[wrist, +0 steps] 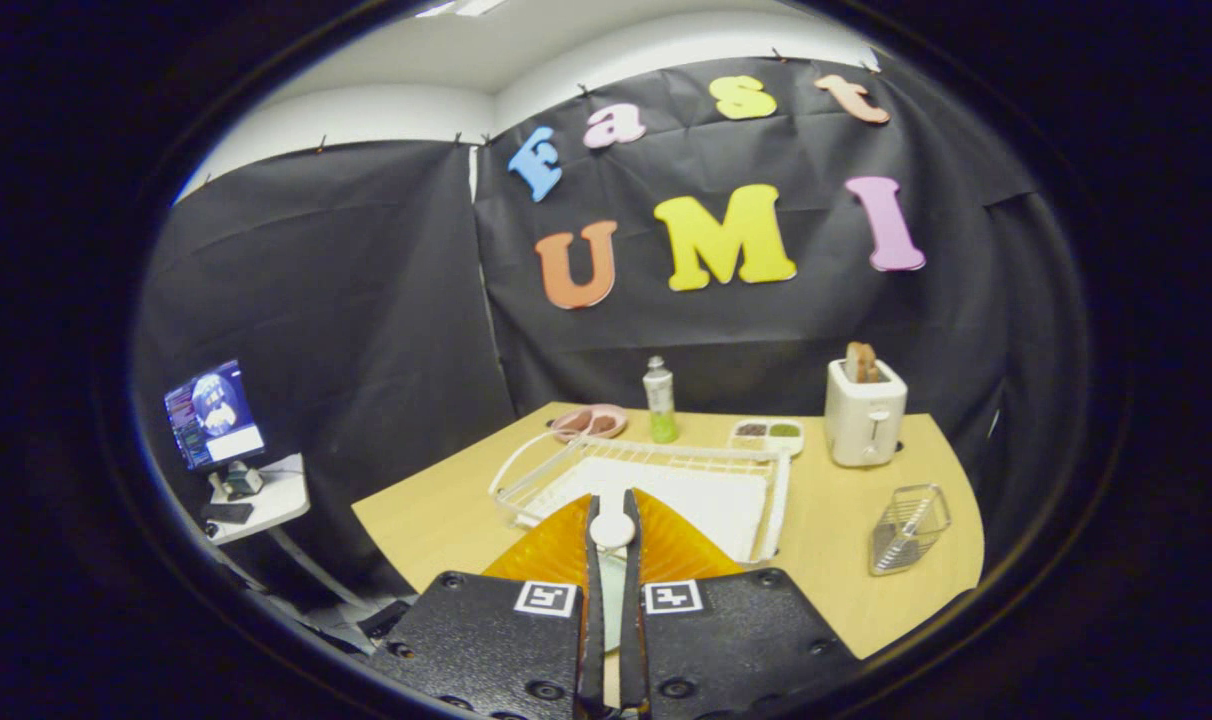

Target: Take the plate from the dish rack, then take the spoon from the basket and place it into the plate.

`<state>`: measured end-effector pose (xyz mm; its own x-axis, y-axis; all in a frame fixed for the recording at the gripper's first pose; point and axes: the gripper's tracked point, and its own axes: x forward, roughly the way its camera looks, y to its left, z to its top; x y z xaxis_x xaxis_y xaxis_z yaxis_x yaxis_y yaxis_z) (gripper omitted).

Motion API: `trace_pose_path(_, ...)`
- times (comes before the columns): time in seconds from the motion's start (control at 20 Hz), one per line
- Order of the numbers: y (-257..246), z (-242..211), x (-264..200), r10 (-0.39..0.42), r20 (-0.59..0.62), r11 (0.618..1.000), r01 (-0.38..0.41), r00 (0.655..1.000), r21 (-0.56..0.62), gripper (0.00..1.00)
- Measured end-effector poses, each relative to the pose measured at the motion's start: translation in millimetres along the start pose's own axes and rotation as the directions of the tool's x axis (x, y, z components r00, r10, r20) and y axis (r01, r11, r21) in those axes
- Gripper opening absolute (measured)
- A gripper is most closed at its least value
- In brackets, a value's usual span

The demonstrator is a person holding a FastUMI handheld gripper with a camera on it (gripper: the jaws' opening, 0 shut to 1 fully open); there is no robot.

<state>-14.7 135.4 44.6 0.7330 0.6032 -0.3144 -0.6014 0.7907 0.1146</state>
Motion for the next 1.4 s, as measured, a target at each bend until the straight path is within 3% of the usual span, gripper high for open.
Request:
trace_pose_path(0.3, 41, -44, 53, 0.076, -0.152, 0.997, -0.077, 0.985, -0.001, 0.11)
trace_pose_path(0.6, 63, -77, 88, 0.105, -0.254, 0.994, -0.103, 0.961, 0.023, 0.11)
trace_pose_path(1.05, 59, -89, 103, 0.108, -0.291, 0.994, -0.097, 0.951, 0.054, 0.20)
trace_pose_path(1.2, 50, -80, 102, 0.082, -0.253, 0.996, -0.069, 0.964, 0.057, 0.42)
trace_pose_path(1.4, 36, -65, 91, 0.034, -0.175, 0.999, -0.028, 0.984, 0.037, 0.60)
